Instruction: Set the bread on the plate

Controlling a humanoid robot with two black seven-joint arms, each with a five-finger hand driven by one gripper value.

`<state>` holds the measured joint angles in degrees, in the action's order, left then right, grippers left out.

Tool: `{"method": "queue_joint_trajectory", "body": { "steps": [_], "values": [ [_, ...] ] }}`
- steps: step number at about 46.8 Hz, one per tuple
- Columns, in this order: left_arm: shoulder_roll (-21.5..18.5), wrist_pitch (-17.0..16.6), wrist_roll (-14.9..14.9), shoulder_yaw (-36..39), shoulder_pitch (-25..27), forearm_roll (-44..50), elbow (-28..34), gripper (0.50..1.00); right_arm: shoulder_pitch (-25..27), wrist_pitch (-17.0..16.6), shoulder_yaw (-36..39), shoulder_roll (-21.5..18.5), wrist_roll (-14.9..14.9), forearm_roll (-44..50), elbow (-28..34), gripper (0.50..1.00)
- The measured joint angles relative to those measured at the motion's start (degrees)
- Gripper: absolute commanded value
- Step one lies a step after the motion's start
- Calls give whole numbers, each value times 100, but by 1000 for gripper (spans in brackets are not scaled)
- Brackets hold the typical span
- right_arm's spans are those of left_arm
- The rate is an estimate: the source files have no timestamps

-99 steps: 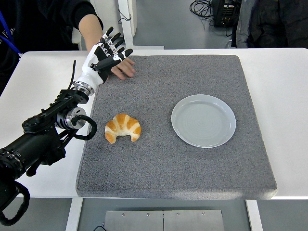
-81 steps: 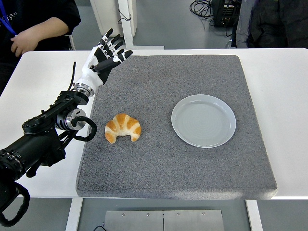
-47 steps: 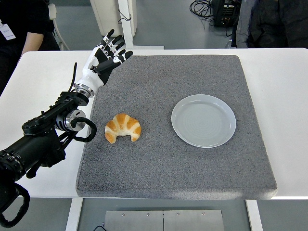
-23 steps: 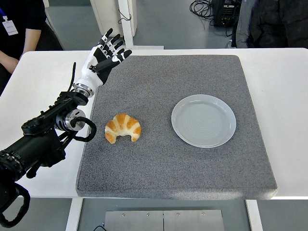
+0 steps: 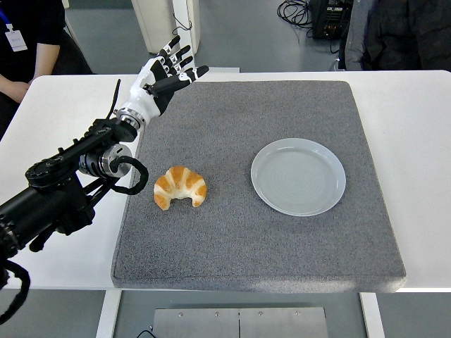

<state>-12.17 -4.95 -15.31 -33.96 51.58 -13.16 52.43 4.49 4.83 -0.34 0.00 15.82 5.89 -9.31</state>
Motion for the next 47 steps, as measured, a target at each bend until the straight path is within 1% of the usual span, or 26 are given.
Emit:
{"method": "queue_joint_trajectory", "body": {
  "steps": [3, 8, 10, 15, 20, 24, 28, 33, 39, 47],
  "values": [
    [-224, -294, 332, 133, 122, -3, 503, 961, 0, 0, -1, 0, 0, 0, 0, 1000],
    [-617, -622, 666, 622, 455, 0, 1066, 957, 1, 0, -6, 0, 1, 0, 1, 1000],
    [-800, -692, 740, 844, 625, 3, 1258, 952, -1, 0, -6, 0, 0, 0, 1, 1000],
    [-1262, -727, 898, 1366, 1034, 7, 1588, 949, -1, 0, -5, 0, 1, 0, 2, 1000],
    [-1713, -721, 1083, 2071, 1628, 8, 1895, 949, -1, 0, -7, 0, 0, 0, 0, 1000],
    [-2048, -711, 1280, 2837, 2239, 7, 2194, 949, -1, 0, -10, 0, -1, 0, -1, 1000],
    [-2258, -675, 1435, 3468, 2725, 3, 2426, 949, -6, 0, -10, 0, -1, 0, -1, 1000],
    [-2441, -562, 1630, 3955, 3188, -6, 2615, 949, -13, 0, -10, 0, -1, 0, 4, 1000],
    [-2649, -321, 1858, 4523, 3711, -47, 2919, 948, -20, 0, -3, 0, -1, 0, 9, 1000],
    [-2822, -92, 1930, 5394, 4411, -113, 3325, 939, -18, 0, -3, 0, -1, 0, 9, 1000]
  ]
}}
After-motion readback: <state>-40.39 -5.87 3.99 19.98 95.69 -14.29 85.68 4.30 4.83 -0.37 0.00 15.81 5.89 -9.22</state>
